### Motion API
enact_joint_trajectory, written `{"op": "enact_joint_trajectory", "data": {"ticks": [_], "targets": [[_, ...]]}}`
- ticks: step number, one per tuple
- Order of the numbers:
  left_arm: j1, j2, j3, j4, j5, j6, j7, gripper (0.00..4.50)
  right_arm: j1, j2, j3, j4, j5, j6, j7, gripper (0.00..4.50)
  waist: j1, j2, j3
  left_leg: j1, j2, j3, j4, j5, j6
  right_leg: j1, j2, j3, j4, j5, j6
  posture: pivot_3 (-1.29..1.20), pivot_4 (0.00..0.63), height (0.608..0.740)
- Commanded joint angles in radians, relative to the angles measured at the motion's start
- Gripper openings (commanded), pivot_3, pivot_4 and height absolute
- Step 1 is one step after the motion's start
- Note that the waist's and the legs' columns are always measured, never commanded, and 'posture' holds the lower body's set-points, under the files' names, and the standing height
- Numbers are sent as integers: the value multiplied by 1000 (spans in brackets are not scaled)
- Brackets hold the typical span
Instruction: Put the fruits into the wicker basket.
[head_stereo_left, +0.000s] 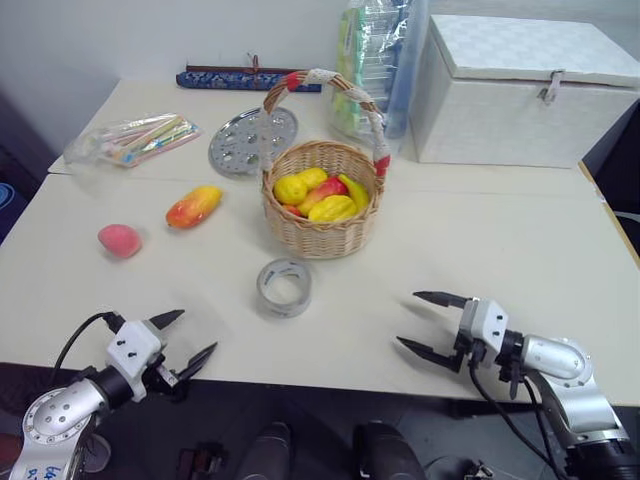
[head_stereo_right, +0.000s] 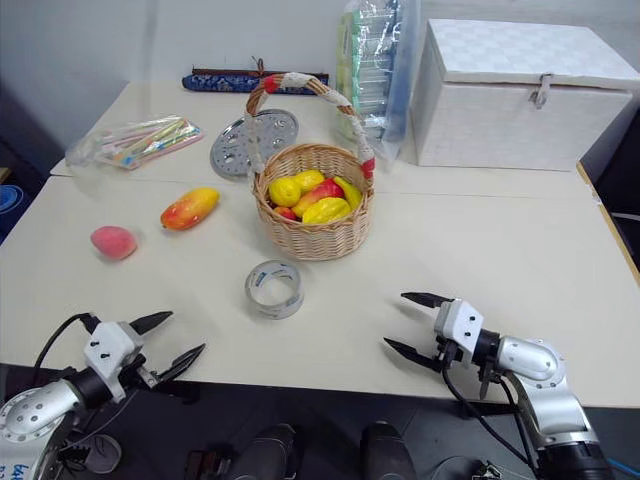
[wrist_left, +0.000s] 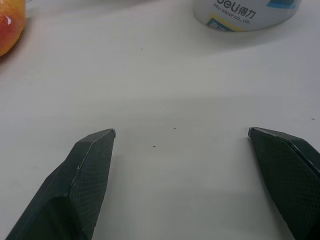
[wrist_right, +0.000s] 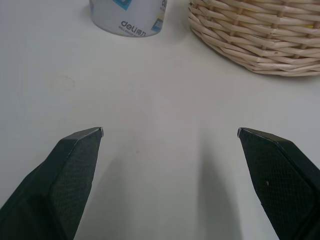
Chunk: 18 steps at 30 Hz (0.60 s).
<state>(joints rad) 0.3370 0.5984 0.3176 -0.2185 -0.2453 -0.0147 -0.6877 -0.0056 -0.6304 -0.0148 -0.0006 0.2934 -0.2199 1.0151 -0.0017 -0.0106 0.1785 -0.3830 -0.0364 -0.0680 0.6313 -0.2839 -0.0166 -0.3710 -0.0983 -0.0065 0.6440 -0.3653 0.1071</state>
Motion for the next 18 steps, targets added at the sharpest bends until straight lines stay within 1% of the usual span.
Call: {"op": "enact_joint_trajectory", "data": {"ticks": [1,5,10,14,18], "targets": [[5,9,31,-10,4,-30,4,4476,8,1,-14,5,-2,-31,0,4500,1,0,0,0,0,0,0,0,0,0,0,0,0,0,0,0,150,740],[-9,12,57,-34,-80,37,-20,4476,16,-3,-16,19,-9,-44,3,4500,1,0,0,0,0,0,0,0,0,0,0,0,0,0,0,0,150,740],[-31,52,106,-32,-191,111,-92,4476,27,11,-18,31,-4,-89,10,4500,0,0,0,0,0,0,0,0,0,0,0,0,0,0,0,0,150,740],[-24,98,103,-19,-193,116,-155,4476,28,37,-29,40,26,-105,6,4500,-1,0,0,0,0,0,0,0,0,0,0,0,0,0,0,0,150,740],[-38,133,129,2,-199,128,-185,4476,31,54,-39,29,62,-67,-8,4500,-1,0,0,0,0,0,0,0,0,0,0,0,0,0,0,0,150,740]]}}
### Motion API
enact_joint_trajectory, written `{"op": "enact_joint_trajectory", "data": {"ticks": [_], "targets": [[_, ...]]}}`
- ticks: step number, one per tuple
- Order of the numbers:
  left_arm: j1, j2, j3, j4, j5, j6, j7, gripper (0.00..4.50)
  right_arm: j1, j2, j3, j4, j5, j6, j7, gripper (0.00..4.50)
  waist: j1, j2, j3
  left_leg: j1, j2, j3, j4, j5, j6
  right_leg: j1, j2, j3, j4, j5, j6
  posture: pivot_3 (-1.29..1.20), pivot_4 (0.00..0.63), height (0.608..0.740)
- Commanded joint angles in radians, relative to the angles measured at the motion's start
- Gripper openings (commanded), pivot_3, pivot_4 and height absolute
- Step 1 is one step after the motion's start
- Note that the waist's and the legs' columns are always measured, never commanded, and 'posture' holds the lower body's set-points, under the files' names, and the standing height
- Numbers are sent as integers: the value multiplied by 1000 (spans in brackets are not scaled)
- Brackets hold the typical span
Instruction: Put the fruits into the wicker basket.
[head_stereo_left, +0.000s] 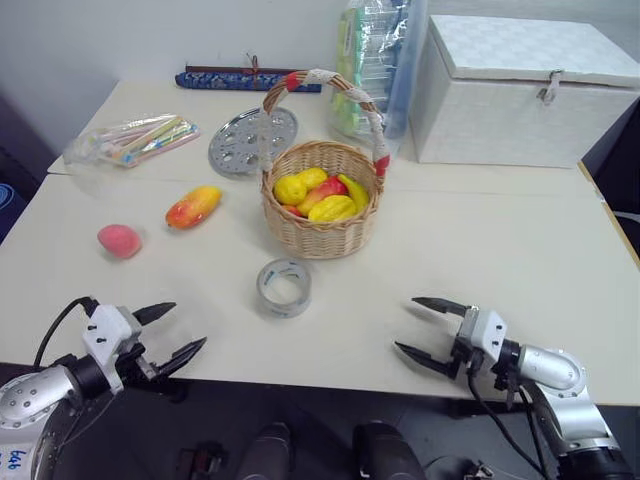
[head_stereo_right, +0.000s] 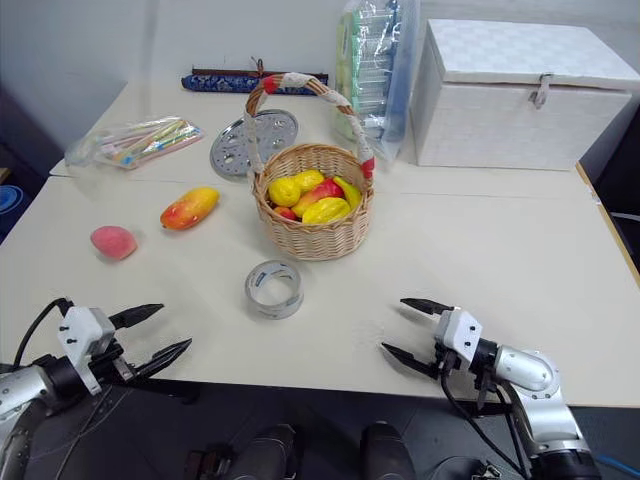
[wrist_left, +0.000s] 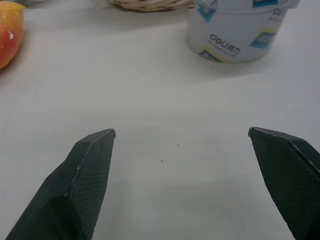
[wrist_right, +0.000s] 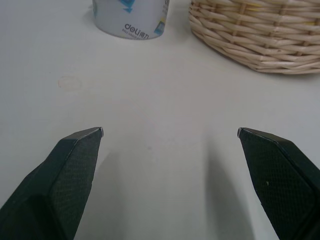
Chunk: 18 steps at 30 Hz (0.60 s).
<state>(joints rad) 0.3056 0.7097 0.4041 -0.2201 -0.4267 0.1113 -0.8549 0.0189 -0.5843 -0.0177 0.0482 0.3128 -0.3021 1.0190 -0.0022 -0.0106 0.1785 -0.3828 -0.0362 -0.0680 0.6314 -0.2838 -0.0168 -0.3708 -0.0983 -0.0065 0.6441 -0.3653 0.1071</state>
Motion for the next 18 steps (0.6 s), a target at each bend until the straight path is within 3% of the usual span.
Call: {"op": "enact_joint_trajectory", "data": {"ticks": [1,11,14,18], "targets": [[-11,37,50,6,-23,14,-28,4476,7,5,-31,-35,66,42,3,4500,0,0,0,0,0,0,0,0,0,0,0,0,0,0,0,0,150,740],[-63,157,35,-32,-66,118,-147,4476,24,30,-23,-212,140,112,5,4500,0,0,0,0,0,0,0,0,0,0,0,0,0,0,0,0,150,740],[-173,190,-38,-72,-65,129,-179,4476,2,38,-20,-311,187,145,1,4500,1,1,0,0,0,0,0,0,0,0,0,0,0,0,0,0,150,740],[-370,243,-229,-143,-31,170,-257,4476,-60,33,-25,-389,262,185,24,4500,2,1,0,-1,0,-1,0,0,-1,0,-1,0,-1,1,0,0,150,740]]}}
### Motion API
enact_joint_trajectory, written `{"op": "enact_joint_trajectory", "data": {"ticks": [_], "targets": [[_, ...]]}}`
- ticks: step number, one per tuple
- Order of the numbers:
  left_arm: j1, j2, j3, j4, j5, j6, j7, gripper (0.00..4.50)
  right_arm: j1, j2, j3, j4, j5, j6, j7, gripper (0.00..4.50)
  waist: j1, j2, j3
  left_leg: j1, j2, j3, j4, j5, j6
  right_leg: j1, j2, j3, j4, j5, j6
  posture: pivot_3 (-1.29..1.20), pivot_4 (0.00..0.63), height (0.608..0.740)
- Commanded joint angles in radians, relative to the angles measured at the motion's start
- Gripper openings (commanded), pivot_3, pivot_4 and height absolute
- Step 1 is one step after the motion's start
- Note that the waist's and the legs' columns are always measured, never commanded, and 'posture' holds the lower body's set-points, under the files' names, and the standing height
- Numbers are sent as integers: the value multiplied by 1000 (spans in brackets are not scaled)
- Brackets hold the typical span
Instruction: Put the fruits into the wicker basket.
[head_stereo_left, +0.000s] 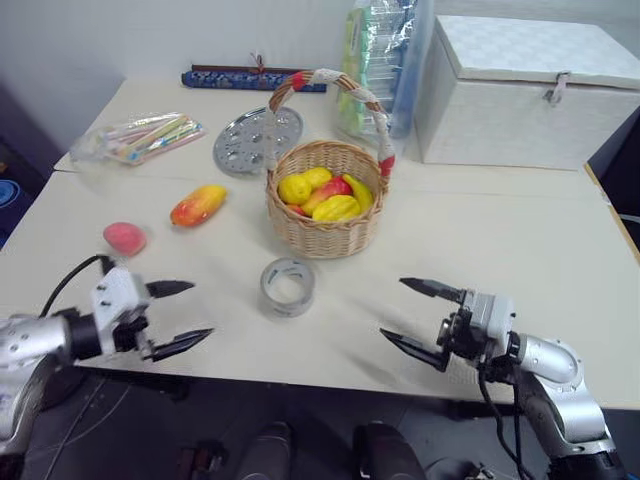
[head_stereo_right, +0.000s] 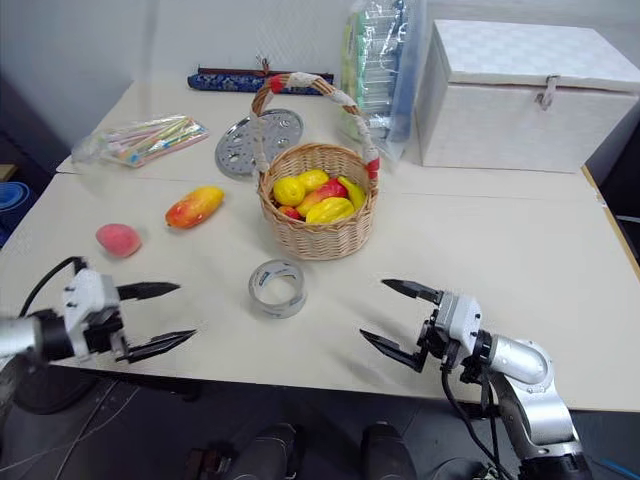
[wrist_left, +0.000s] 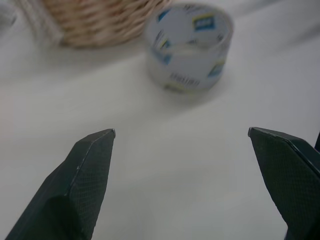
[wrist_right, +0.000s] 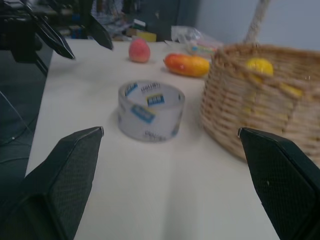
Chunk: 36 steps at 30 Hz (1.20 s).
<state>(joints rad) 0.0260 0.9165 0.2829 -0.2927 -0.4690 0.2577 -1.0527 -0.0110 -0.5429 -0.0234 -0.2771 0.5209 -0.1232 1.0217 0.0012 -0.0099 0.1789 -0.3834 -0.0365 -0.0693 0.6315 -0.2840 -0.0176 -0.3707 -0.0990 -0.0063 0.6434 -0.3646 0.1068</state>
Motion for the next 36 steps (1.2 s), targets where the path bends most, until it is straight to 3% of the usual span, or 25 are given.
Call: {"op": "enact_joint_trajectory", "data": {"ticks": [1,5,9,13,20,24,29,32,36], "targets": [[-142,40,-155,-77,28,26,-72,4476,-47,-14,-23,-64,50,5,24,4500,-2,0,0,0,0,0,0,0,-1,0,0,0,0,0,0,0,150,740],[-338,3,-326,-52,106,38,-85,4476,-65,-24,-29,-60,52,47,16,4500,-4,0,0,-1,0,1,0,1,-4,-2,3,0,0,0,0,0,150,740],[-474,-23,-505,102,329,24,-52,4476,-26,-14,-13,-30,18,18,38,4500,-4,0,0,-1,0,2,0,1,-3,-3,6,0,2,0,0,0,150,740],[-527,-87,-543,159,363,-28,-49,3612,12,9,-23,-11,14,-13,42,4500,-4,0,0,-1,0,3,1,2,-2,-4,8,-1,4,0,0,0,150,740],[-457,-104,-507,128,341,-4,-60,1404,33,41,-21,37,15,-79,77,4500,-9,0,0,-2,-1,3,3,2,-1,-4,6,4,4,1,2,0,150,740],[-327,-67,-293,37,127,103,-100,360,20,51,-8,66,25,-97,115,4500,-17,0,0,-1,0,3,2,2,-1,-5,4,7,5,1,1,0,150,740],[-22,-60,218,10,-103,354,-25,302,-50,95,40,83,46,-77,144,4500,-35,0,0,0,1,2,2,2,-2,-5,4,8,5,1,1,0,150,740],[104,-131,483,96,-81,303,100,302,-94,133,65,79,38,-85,139,4500,-33,0,0,5,1,1,-2,1,-3,-4,5,10,5,0,1,0,150,740],[64,-161,687,302,25,214,417,302,-142,185,68,88,48,-101,130,4500,-20,-3,-1,7,1,0,-1,-2,0,-2,5,9,5,0,1,0,150,740]]}}
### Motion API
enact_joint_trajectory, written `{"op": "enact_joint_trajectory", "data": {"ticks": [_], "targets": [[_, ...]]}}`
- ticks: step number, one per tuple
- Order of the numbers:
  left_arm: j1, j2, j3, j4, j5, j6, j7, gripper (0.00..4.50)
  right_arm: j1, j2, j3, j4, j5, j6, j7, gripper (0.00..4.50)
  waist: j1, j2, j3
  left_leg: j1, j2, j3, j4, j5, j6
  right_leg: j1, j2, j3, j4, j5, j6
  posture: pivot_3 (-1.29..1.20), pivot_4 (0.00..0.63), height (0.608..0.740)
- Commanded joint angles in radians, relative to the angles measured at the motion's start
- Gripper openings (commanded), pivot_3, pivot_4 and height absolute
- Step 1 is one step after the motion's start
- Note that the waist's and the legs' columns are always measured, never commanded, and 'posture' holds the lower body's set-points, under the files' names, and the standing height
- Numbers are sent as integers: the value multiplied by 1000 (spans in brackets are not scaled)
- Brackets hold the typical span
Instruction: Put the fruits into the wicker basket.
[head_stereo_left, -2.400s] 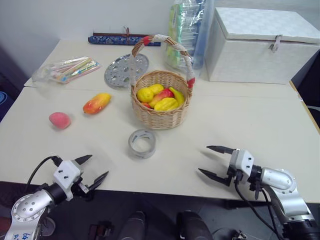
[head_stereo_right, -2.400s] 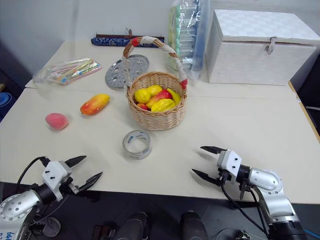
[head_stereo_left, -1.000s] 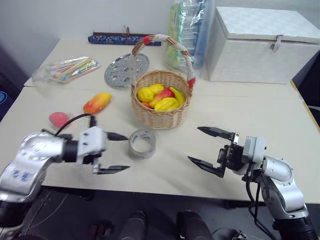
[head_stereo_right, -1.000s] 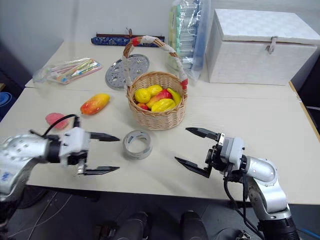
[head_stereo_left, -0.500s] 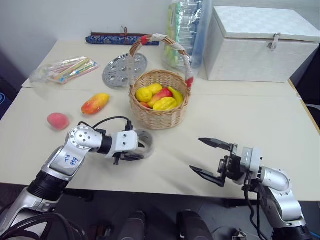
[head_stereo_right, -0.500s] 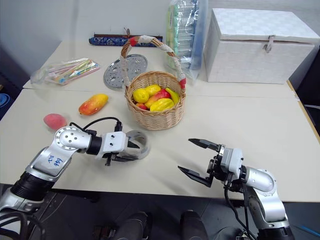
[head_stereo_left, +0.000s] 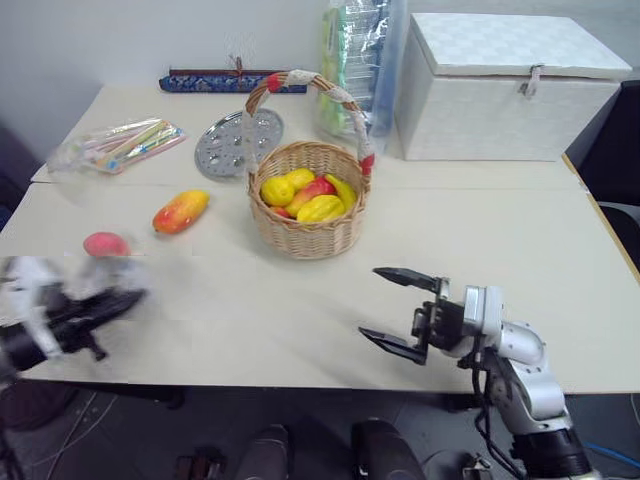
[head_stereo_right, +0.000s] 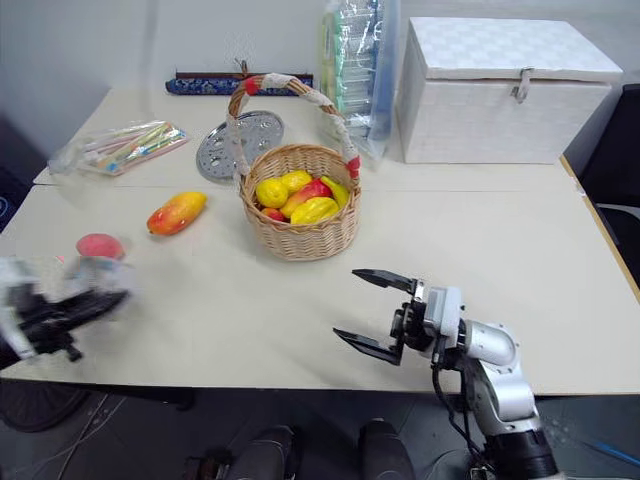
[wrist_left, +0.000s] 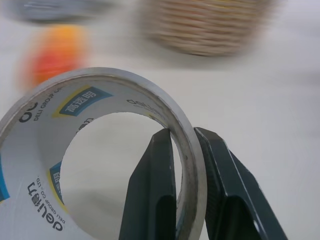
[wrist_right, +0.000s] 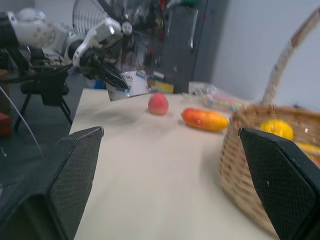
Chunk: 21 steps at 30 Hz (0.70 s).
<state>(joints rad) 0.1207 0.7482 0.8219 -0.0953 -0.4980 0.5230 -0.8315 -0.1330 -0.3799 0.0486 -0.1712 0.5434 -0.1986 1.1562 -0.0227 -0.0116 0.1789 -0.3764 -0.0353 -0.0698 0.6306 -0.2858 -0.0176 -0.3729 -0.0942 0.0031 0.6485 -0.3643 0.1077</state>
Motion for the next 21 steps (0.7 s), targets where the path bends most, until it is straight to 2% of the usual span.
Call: {"op": "enact_joint_trajectory", "data": {"ticks": [1,5,9,11,13,15,21], "targets": [[-40,6,175,128,46,-61,225,302,-35,31,-1,-18,26,-19,-9,4500,8,-3,-2,0,0,0,0,-1,0,0,0,0,0,0,0,0,150,740],[-81,26,170,247,61,-65,310,302,-92,50,23,-28,14,19,-33,4500,25,-4,-2,0,-3,0,1,-2,0,0,-3,1,-1,0,0,0,150,740],[-191,56,49,513,117,-194,293,302,-149,53,49,-18,-4,55,-48,4500,23,-4,-2,1,-3,0,1,-2,-1,0,-3,0,-1,0,0,0,150,740],[-232,80,38,609,127,-226,318,302,-162,51,45,-18,-11,65,-64,4500,19,-6,-3,0,-3,0,0,-2,-2,-1,-2,1,0,0,0,0,150,740],[-276,108,51,688,108,-225,351,1020,-170,47,37,-22,-16,72,-83,4500,11,-10,-4,0,-2,0,0,-3,-4,-2,-1,0,0,0,0,0,150,740],[-286,131,42,719,104,-218,354,1488,-172,42,31,-27,-21,79,-98,4500,0,-13,-4,0,-1,0,0,-4,-5,-4,-1,-1,2,0,0,0,150,740],[-238,211,56,610,34,-176,218,3289,-188,7,18,-28,-23,109,-109,4500,-8,-12,-4,3,-2,0,0,-5,-5,-4,-2,0,4,0,0,0,150,740]]}}
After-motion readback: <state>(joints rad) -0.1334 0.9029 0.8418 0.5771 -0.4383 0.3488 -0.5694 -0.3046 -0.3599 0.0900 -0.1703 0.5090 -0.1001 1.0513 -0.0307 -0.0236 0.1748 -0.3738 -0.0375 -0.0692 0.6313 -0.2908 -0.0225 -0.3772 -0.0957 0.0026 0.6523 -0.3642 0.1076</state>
